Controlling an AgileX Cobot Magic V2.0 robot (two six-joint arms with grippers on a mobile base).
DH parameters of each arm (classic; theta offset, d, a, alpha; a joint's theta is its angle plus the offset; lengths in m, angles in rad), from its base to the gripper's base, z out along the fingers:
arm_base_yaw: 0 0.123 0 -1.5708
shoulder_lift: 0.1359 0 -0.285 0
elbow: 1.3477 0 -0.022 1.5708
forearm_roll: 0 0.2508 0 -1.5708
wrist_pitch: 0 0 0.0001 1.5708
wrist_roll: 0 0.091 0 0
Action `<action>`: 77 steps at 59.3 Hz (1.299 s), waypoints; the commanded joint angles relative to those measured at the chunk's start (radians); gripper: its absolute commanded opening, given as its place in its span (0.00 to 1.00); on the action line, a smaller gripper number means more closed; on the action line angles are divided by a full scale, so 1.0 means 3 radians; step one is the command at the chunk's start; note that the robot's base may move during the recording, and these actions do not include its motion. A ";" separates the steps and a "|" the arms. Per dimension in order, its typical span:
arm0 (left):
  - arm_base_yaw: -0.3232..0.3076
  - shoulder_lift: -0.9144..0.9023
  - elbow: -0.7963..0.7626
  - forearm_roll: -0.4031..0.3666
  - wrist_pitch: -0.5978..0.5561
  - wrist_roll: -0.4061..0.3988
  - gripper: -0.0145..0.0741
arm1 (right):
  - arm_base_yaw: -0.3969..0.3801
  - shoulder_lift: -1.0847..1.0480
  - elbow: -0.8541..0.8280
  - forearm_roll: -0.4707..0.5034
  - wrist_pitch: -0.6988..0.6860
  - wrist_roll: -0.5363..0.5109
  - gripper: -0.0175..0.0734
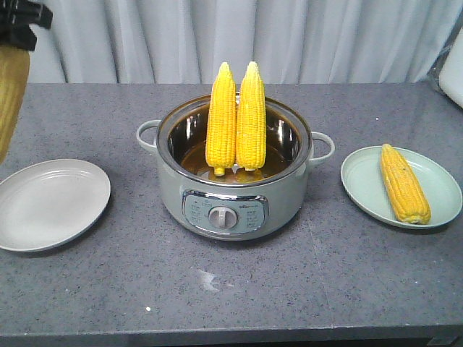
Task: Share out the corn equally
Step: 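Lower the held corn cob onto the white plate and open the left gripper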
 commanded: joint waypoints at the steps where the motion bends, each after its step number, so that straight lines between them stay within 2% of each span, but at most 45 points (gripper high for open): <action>1: 0.0003 -0.0074 0.0217 0.0095 -0.0074 -0.0064 0.15 | -0.0016 -0.0048 -0.0063 0.0018 -0.0201 -0.0012 0.19; 13: 0.0003 0.0133 0.0698 0.0089 -0.0229 -0.0060 0.15 | -0.0016 -0.0048 -0.0063 0.0018 -0.0198 -0.0012 0.19; 39: 0.0003 0.0296 0.0721 0.0085 -0.0162 -0.0042 0.20 | -0.0016 -0.0048 -0.0063 0.0025 -0.0201 -0.0019 0.19; 49: 0.0003 0.0296 0.0721 0.0085 -0.0203 -0.0042 0.28 | -0.0016 -0.0048 -0.0063 0.0025 -0.0204 -0.0018 0.19; 66: 0.0003 0.0296 0.0721 0.0085 -0.0264 -0.0055 0.50 | -0.0016 -0.0048 -0.0063 0.0025 -0.0211 -0.0018 0.19; 77: 0.0003 0.0293 0.0721 0.0085 -0.0266 -0.0120 0.56 | -0.0016 -0.0048 -0.0063 0.0025 -0.0211 -0.0018 0.19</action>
